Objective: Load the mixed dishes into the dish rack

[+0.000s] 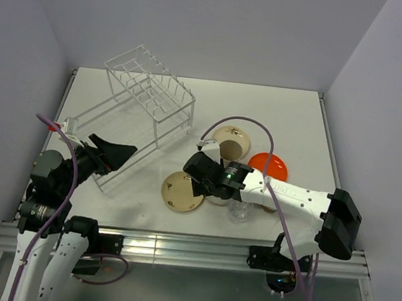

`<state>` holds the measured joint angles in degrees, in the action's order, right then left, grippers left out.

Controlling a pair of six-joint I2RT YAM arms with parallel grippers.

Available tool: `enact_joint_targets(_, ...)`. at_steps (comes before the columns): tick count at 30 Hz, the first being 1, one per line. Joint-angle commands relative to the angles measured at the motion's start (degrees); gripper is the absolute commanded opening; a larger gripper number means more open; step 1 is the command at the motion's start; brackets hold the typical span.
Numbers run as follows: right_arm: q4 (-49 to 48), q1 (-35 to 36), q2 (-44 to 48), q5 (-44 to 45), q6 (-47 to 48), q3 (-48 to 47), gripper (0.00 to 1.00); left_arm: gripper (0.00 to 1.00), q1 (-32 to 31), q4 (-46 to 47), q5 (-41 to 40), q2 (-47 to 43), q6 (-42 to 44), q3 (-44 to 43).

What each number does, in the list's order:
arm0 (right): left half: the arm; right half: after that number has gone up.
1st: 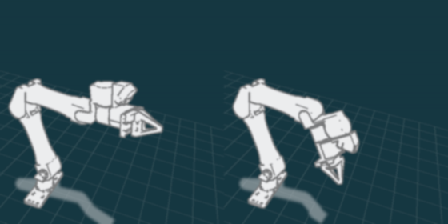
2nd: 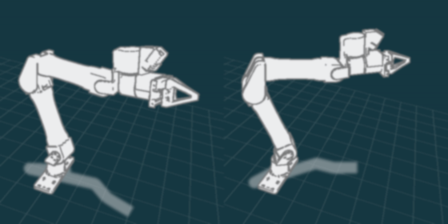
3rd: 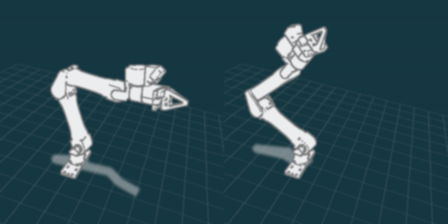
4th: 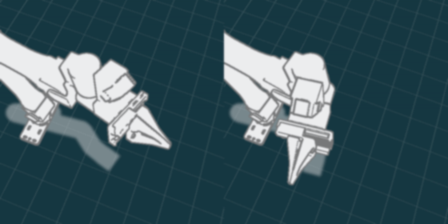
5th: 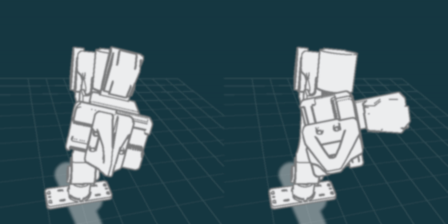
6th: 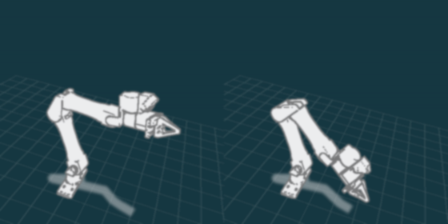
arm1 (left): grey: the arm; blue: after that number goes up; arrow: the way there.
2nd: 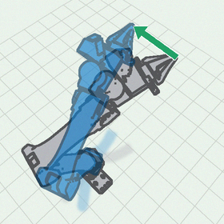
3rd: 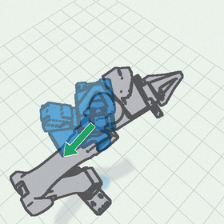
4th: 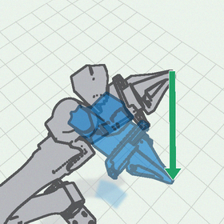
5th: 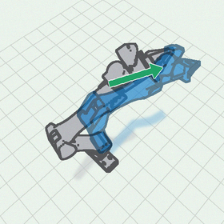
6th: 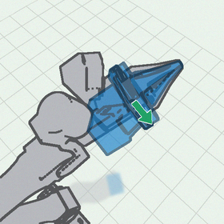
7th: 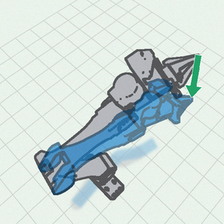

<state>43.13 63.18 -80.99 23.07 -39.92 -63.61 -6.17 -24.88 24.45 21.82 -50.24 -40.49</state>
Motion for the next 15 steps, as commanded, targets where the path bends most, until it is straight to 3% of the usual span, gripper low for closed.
enact_joint_targets(1, -3.6, 0.5, -1.4, 1.9, -0.7, 0.9, 0.61, 0.87, 0.3, 1.2, 1.7, -0.7, 0.5, -0.5)
enact_joint_targets(15, -6.2, -0.4, -5.5, 2.4, -0.8, 2.5, 0.53, 0.88, 0.3, 0.0, 2.6, -0.5, 0.9, -1.2)
